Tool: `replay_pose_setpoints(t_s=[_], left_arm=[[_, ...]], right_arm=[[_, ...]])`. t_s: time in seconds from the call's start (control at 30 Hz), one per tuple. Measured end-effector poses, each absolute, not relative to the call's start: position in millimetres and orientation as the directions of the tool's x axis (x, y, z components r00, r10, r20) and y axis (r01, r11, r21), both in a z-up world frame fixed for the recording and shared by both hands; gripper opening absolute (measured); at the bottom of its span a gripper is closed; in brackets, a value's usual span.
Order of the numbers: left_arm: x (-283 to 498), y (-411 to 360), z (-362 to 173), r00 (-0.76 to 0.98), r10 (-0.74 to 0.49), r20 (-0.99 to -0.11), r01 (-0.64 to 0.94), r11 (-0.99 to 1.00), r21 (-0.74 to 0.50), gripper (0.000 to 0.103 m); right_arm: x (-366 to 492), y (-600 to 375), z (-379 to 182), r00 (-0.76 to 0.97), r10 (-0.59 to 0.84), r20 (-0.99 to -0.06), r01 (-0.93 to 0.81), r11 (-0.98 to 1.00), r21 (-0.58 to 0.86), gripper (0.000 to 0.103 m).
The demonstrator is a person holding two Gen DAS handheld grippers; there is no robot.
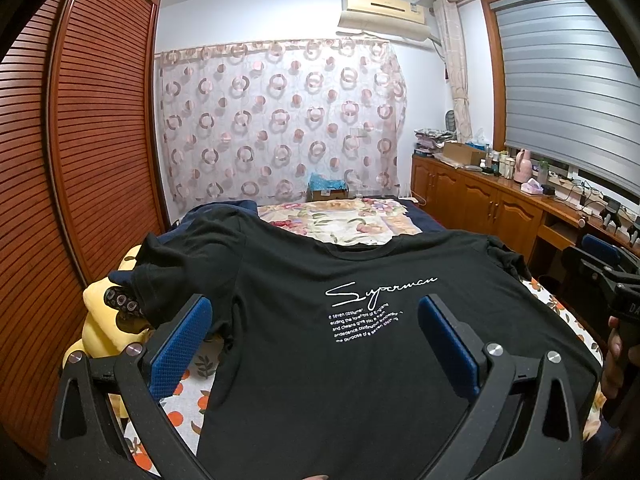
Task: Fold small clothes
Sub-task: 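Hold the black T-shirt up by its shoulders with both grippers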
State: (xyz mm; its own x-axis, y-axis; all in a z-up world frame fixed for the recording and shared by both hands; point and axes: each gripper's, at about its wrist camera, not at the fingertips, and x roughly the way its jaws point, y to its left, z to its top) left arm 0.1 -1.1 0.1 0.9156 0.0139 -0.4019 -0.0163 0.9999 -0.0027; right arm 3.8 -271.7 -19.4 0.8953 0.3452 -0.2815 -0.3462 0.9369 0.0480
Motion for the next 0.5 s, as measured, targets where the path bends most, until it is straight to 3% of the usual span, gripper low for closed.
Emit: replay_pose_setpoints(t_s=[0.5], left_arm=[[0.6, -6.3, 17.5, 0.918, 0.013, -0.397, -0.014, 1.000, 0.000, 0.103]], right_arm=[[1.1, -271.0, -21.6, 0.901, 0.338, -0.272, -0.339, 0.940, 0.045, 0.103]])
